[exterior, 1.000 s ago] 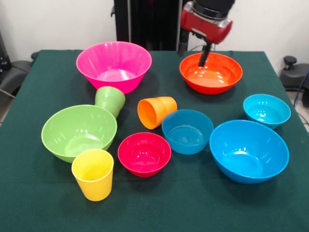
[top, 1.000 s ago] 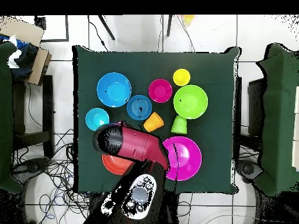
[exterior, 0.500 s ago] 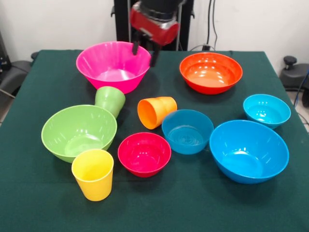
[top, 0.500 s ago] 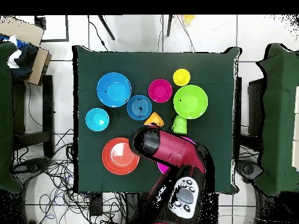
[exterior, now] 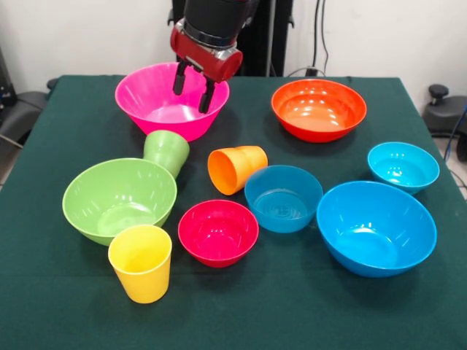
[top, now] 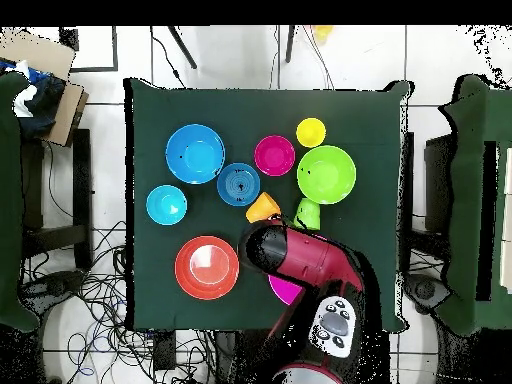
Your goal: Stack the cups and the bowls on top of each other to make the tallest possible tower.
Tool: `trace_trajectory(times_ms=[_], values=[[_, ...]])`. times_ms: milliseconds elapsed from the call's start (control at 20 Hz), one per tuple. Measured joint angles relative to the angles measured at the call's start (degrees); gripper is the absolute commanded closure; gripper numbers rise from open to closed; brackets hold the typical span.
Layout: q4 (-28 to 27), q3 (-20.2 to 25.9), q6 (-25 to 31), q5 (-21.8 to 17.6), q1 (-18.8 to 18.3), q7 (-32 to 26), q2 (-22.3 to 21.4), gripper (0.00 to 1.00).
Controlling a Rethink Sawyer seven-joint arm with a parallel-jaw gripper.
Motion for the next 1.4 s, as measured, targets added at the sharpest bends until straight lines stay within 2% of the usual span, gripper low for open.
trace_trajectory(times_ms=[900, 1400], values=[[0.0, 1.1, -0.7, -2.3, 0.0, 0.0, 0.2, 0.00], [-0.2, 1.7, -4.7, -2.3, 0.0, 0.0, 4.6, 0.00]])
